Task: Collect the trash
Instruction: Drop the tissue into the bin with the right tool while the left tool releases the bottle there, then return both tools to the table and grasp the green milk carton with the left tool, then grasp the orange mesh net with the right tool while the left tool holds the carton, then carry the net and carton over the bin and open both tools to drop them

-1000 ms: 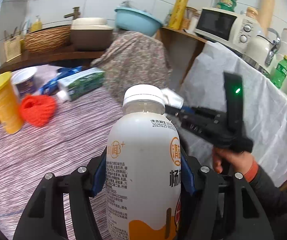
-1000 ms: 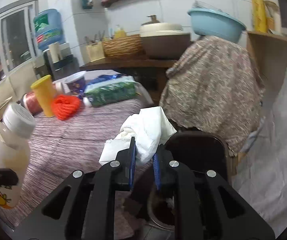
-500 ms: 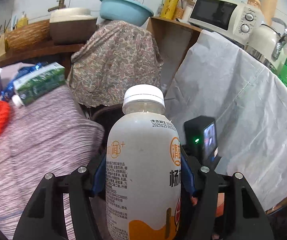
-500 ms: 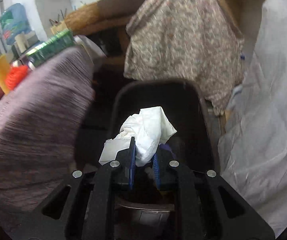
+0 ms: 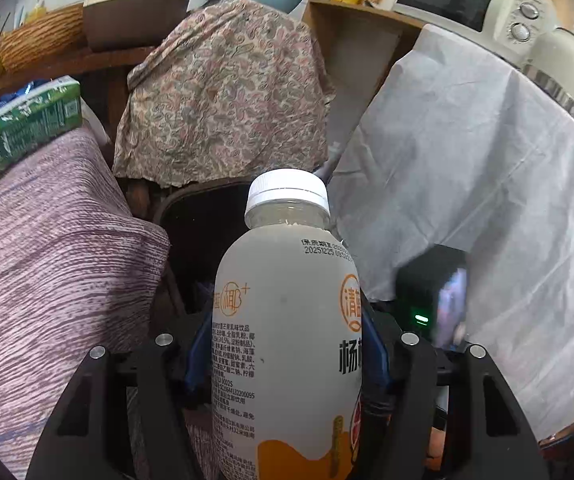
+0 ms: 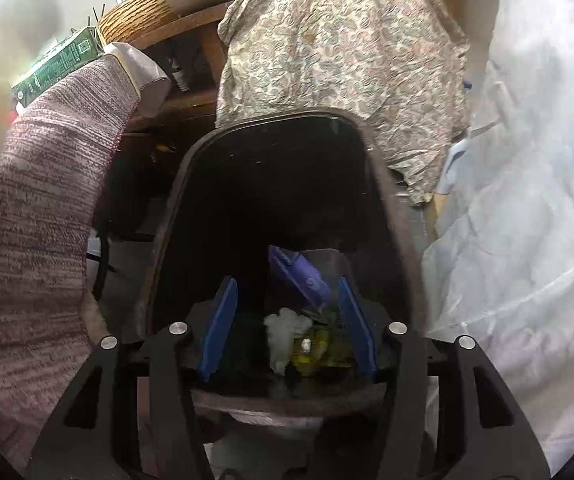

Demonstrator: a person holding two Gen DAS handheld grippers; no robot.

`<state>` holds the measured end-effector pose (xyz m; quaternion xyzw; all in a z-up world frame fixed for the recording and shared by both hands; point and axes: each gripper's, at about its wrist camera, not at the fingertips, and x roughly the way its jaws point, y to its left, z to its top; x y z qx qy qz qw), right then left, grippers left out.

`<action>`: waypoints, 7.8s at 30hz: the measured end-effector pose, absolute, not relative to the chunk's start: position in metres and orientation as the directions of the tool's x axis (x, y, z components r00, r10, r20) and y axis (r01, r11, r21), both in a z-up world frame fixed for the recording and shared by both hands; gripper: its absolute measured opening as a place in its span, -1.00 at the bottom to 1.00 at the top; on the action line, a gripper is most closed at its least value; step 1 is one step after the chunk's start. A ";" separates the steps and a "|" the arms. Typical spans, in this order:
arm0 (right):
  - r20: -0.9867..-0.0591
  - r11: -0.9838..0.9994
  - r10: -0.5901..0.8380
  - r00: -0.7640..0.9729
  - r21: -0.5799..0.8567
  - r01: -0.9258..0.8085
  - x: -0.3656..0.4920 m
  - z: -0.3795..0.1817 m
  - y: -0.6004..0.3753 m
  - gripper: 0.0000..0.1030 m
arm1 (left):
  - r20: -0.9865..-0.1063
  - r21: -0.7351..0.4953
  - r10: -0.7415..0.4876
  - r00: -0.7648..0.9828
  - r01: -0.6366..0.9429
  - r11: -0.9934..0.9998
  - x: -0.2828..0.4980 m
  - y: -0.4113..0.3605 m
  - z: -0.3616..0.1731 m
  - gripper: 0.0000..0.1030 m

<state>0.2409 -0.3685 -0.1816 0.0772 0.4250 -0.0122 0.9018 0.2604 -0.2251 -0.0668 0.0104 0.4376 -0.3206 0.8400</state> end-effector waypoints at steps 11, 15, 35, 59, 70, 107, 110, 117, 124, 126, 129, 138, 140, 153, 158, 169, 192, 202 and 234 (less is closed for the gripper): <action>-0.761 0.962 -0.098 0.641 0.092 0.257 0.195 -0.169 -0.424 0.28 | -0.791 -0.240 -0.481 0.377 0.533 0.812 0.288 -0.265 -0.113 0.19; -0.757 0.947 -0.114 0.644 0.113 0.301 0.180 -0.166 -0.441 0.28 | -0.816 -0.224 -0.455 0.358 0.530 0.818 0.301 -0.276 -0.135 0.19; -0.728 0.935 -0.102 0.678 0.162 0.315 0.166 -0.153 -0.442 0.39 | -0.844 -0.234 -0.414 0.342 0.460 0.856 0.326 -0.291 -0.169 0.71; -0.672 0.973 0.021 0.740 0.182 0.139 0.197 -0.103 -0.366 0.46 | -0.679 -0.281 -0.538 0.499 0.501 0.819 0.253 -0.186 -0.003 0.77; -0.621 0.980 0.185 0.761 0.171 -0.099 0.216 -0.063 -0.284 0.52 | -0.699 -0.017 -0.326 0.636 0.442 0.897 0.269 -0.083 0.018 0.78; -0.641 0.974 0.224 0.734 0.170 -0.149 0.250 -0.054 -0.271 0.60 | -0.826 0.173 -0.205 0.525 0.582 0.795 0.441 -0.105 -0.019 0.00; -0.631 0.971 0.238 0.738 0.156 -0.180 0.257 -0.046 -0.260 0.60 | -0.823 0.135 -0.234 0.518 0.579 0.804 0.432 -0.099 -0.018 0.00; -0.596 0.964 0.264 0.759 0.140 -0.225 0.267 -0.025 -0.244 0.60 | -0.781 0.087 -0.283 0.557 0.546 0.833 0.397 -0.069 -0.005 -0.01; -0.603 0.940 0.334 0.725 0.152 -0.307 0.287 -0.014 -0.216 0.60 | -0.725 0.010 -0.357 0.590 0.527 0.850 0.345 -0.020 0.021 -0.01; -0.615 0.925 0.359 0.702 0.133 -0.357 0.294 -0.012 -0.198 0.60 | -0.710 0.002 -0.360 0.605 0.514 0.858 0.327 -0.002 0.027 -0.01; -0.631 0.900 0.395 0.668 0.120 -0.418 0.305 -0.011 -0.172 0.60 | -0.697 -0.020 -0.352 0.625 0.474 0.881 0.306 0.025 0.032 0.00; -0.701 0.823 0.462 0.544 0.111 -0.557 0.341 -0.017 -0.094 0.60 | -0.679 -0.074 -0.304 0.669 0.349 0.934 0.263 0.090 0.034 0.00; -0.712 0.813 0.459 0.532 0.096 -0.574 0.350 -0.016 -0.080 0.60 | -0.679 -0.062 -0.277 0.680 0.322 0.945 0.259 0.097 0.031 0.00; -0.758 0.778 0.339 0.557 -0.107 -0.619 0.374 -0.034 -0.016 -0.14 | -0.671 -0.131 -0.284 0.685 0.268 0.955 0.248 0.118 0.020 0.00; -0.741 0.780 0.347 0.575 -0.113 -0.616 0.367 -0.032 -0.024 -0.54 | -0.665 -0.144 -0.294 0.687 0.268 0.953 0.246 0.118 0.019 0.00; -0.683 0.812 0.403 0.610 -0.041 -0.582 0.335 -0.013 -0.071 -0.64 | -0.670 -0.143 -0.313 0.673 0.297 0.944 0.242 0.097 0.016 0.00; -0.582 0.949 0.294 0.758 0.081 -0.306 0.242 -0.014 -0.254 -0.64 | -0.654 -0.204 -0.456 0.604 0.440 0.875 0.247 -0.034 0.010 0.00; -0.654 0.978 0.208 0.727 0.141 -0.154 0.231 -0.067 -0.318 -0.64 | -0.647 -0.231 -0.516 0.561 0.501 0.834 0.253 -0.100 0.004 0.00; -0.728 0.965 -0.069 0.682 0.126 0.231 0.209 -0.152 -0.413 0.27 | -0.795 -0.251 -0.463 0.393 0.482 0.840 0.300 -0.240 -0.110 0.00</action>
